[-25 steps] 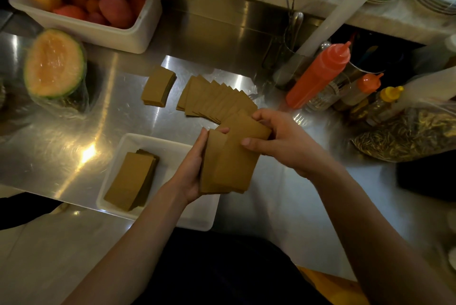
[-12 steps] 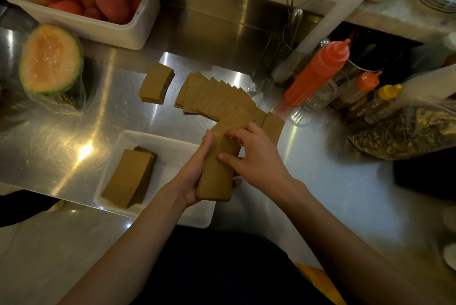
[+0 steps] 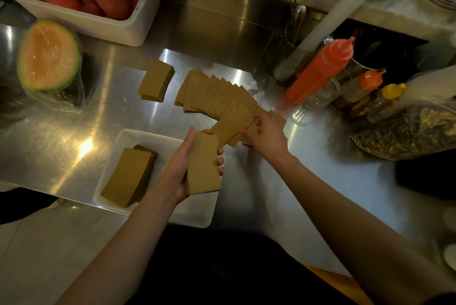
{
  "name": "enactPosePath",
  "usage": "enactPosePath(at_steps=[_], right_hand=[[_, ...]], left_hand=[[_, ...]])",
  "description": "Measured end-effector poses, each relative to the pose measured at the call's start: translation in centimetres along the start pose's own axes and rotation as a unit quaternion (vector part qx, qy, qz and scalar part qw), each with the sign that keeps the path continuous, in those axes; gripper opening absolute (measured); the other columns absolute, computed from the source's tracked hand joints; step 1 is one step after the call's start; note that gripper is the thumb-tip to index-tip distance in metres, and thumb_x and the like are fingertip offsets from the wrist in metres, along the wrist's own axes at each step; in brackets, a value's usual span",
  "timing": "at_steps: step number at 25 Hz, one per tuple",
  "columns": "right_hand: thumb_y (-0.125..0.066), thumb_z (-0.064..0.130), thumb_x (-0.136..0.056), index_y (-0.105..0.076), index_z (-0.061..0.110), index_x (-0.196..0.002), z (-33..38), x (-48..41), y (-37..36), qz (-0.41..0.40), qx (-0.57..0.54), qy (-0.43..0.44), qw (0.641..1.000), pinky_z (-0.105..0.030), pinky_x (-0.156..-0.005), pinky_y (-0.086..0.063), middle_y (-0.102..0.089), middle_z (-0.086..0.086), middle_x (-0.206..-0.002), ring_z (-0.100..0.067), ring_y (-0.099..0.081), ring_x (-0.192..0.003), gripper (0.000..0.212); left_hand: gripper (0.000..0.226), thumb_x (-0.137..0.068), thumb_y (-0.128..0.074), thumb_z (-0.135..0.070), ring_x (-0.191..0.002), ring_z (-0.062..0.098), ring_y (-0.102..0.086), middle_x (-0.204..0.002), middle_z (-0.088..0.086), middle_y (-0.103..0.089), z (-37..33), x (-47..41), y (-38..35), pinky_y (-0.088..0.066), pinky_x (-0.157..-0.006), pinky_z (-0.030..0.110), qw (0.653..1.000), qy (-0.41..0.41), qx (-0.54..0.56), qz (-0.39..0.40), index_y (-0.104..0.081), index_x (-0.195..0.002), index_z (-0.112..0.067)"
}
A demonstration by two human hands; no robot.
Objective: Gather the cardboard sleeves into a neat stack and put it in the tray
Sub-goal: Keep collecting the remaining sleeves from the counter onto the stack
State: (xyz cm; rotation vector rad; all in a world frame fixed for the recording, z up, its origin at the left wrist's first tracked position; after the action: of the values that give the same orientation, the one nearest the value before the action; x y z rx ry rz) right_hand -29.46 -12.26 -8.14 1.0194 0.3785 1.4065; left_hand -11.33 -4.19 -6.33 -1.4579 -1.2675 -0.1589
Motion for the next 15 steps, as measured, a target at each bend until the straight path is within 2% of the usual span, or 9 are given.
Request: enactPosePath(at_steps=[2,6,10,15], right_hand=[[-0.065,0.06,-0.076,-0.048,0.021,-0.131,0.3,-1.0,-1.4,0.004,0.068,0.009,0.998,-0.042,-0.088,-0.05,-0.051,-0.004,-0.131,-0.024,-0.053,-0.115,0.069],[-0.065,0.06,-0.077,-0.044,0.016,-0.129,1.3,-2.1,-3.2,0.003,0.13,0.004,0.992,-0.043,-0.082,-0.052,-0.045,-0.01,-0.133,-0.028,-0.049,-0.116,0.071],[-0.068,0.059,-0.075,-0.041,0.015,-0.127,1.0,-2.3,-4.6,0.001,0.133,-0.022,0.991,-0.043,-0.082,-0.051,-0.042,-0.01,-0.133,-0.029,-0.046,-0.118,0.073],[-0.075,0.046,-0.074,-0.041,0.015,-0.123,0.3,-2.4,-4.6,-0.028,0.078,-0.032,0.996,-0.045,-0.089,-0.051,-0.047,-0.011,-0.126,-0.028,-0.048,-0.116,0.068]], left_hand=[[0.041,-0.089,-0.052,-0.055,-0.074,0.023,-0.06,-0.089,0.014,-0.065,-0.3,0.1,0.1,-0.052,-0.069,0.038,1.0,-0.007,0.004,-0.002,-0.06,-0.112,-0.022],[0.042,-0.088,-0.054,-0.055,-0.073,0.024,-0.059,-0.087,0.014,-0.065,-0.7,0.2,0.6,-0.052,-0.068,0.038,1.0,-0.015,0.004,-0.009,-0.061,-0.111,-0.021],[0.042,-0.086,-0.056,-0.053,-0.072,0.024,-0.059,-0.086,0.015,-0.065,-1.0,0.5,0.8,-0.053,-0.067,0.037,1.0,-0.021,0.007,-0.013,-0.061,-0.11,-0.02],[0.041,-0.087,-0.056,-0.052,-0.074,0.025,-0.059,-0.088,0.015,-0.063,-1.4,0.6,0.7,-0.052,-0.068,0.038,1.0,-0.021,0.014,-0.002,-0.06,-0.113,-0.021]])
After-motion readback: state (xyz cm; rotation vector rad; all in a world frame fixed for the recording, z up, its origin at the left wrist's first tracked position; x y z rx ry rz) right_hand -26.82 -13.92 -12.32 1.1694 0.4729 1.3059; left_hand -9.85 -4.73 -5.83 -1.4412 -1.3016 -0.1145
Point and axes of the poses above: each hand's wrist, its own x-axis away from the middle knuckle, its own y-axis out of the back of the hand, z = x × y, the point moved 10 cm from there along -x, towards the middle knuckle
